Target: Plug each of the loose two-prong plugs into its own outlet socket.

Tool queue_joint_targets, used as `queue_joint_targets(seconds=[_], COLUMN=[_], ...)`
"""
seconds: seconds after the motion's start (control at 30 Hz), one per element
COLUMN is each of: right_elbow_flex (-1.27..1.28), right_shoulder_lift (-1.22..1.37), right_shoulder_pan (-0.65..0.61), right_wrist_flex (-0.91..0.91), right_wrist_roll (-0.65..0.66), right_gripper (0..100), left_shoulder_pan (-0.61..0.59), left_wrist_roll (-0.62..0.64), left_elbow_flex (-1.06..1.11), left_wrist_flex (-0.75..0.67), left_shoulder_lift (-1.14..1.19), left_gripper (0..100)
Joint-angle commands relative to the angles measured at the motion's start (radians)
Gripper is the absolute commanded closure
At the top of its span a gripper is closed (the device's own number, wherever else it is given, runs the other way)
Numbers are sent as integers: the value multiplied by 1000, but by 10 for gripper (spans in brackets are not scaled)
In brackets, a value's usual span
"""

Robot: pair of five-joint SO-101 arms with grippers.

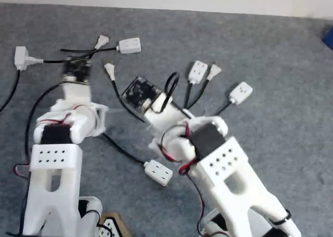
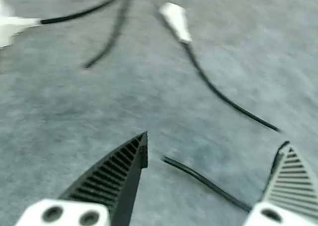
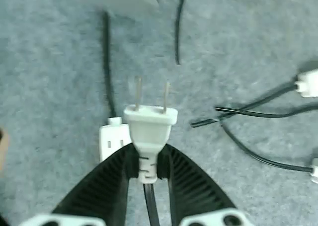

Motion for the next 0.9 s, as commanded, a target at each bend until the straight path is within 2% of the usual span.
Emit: queue_joint_targets(seconds=[0.0, 0.13, 0.33, 0.53, 0.87], right_elbow_flex=[58, 185, 239, 217, 188], right_shoulder_lift=[-36, -44, -45, -45, -45], right_shoulder_pan=[-56, -56, -56, -59, -41], right_wrist_flex=[-62, -168, -223, -223, -203], right_wrist_roll=[-23, -25, -26, -107, -107], right_gripper=[991, 991, 991, 991, 990], left_shoulder_pan=[93, 99, 147, 254, 251], left_wrist_roll=[5, 2, -18, -21, -57], left_elbow_flex=[-166, -260, -271, -188, -15], left_wrist_flex=[232, 319, 338, 293, 210], left_shoulder_lift=[-13, -15, -15, -15, -15], left_gripper=[614, 611, 611, 614, 614])
